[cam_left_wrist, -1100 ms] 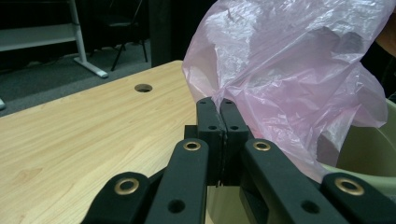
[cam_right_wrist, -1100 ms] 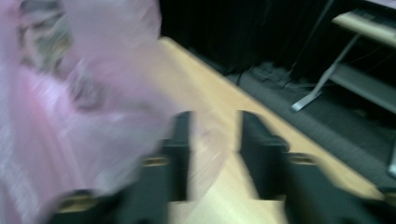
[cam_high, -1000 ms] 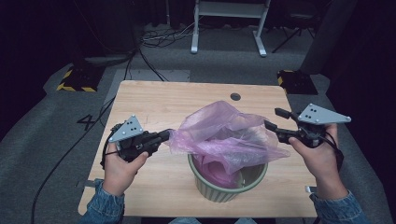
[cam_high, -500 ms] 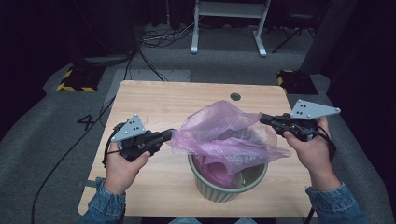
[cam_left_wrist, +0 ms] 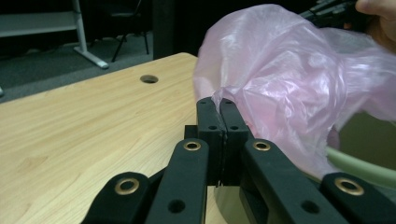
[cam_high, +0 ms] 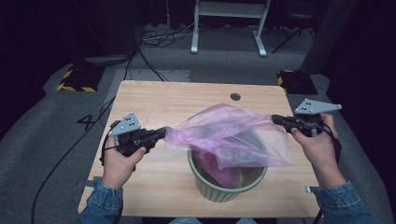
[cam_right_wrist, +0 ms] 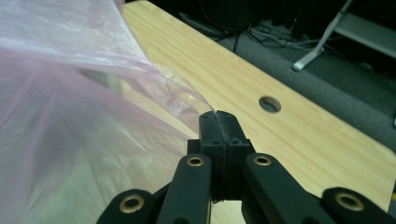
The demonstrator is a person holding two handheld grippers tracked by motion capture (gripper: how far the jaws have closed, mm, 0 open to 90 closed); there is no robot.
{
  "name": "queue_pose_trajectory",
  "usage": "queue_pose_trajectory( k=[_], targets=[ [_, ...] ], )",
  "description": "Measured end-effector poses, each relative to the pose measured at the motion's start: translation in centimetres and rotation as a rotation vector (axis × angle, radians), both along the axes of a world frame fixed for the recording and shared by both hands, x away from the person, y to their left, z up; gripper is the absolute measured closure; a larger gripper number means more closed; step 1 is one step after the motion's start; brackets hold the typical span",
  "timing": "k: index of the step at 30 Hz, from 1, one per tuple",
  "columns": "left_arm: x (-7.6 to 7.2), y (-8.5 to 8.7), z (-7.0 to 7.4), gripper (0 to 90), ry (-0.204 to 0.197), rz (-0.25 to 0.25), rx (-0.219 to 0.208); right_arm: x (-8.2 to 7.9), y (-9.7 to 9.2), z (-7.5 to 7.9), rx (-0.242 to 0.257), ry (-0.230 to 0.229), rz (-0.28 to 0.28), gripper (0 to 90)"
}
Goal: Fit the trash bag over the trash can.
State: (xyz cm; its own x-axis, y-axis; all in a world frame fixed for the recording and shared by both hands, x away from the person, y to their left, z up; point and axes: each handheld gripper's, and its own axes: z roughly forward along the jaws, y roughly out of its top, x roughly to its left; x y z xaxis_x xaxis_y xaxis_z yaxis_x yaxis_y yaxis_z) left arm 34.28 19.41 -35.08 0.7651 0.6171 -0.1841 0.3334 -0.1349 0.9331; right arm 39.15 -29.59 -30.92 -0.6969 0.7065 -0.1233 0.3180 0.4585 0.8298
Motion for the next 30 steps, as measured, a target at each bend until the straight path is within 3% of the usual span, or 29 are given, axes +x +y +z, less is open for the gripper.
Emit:
queue_pose_trajectory(
  k=[4,8,11,17,24,26,28,30],
  targets=[
    [0.6,0.3,-0.7,89.7,0.019,0.016,0.005,0.6,-0.1,-0.6,0.003,0.010,-0.011,90.0],
    [1.2,0.6,-1.8,89.8,0.050,0.035,0.016,1.6,0.6,-1.7,-0.033,0.035,-0.022,90.0],
    [1.2,0.9,-2.6,89.8,0.071,0.043,0.022,2.1,0.7,-2.9,-0.063,0.063,-0.024,90.0],
    [0.7,1.1,-3.6,89.8,0.095,0.021,-0.001,1.7,0.4,-5.2,-0.069,0.127,0.001,90.0],
    [2.2,0.5,-4.1,89.7,0.119,0.050,-0.017,2.9,0.7,-6.2,-0.080,0.136,-0.050,90.0],
    [2.5,0.3,-4.2,89.7,0.115,0.068,0.031,3.4,0.6,-6.6,-0.118,0.141,-0.084,90.0],
    [2.5,0.3,-4.3,89.7,0.120,0.067,0.030,3.6,0.4,-6.9,-0.128,0.151,-0.097,90.0],
    [2.2,0.6,-4.5,89.5,0.118,0.056,0.016,3.5,-0.3,-7.5,-0.088,0.166,-0.094,90.0]
  ],
)
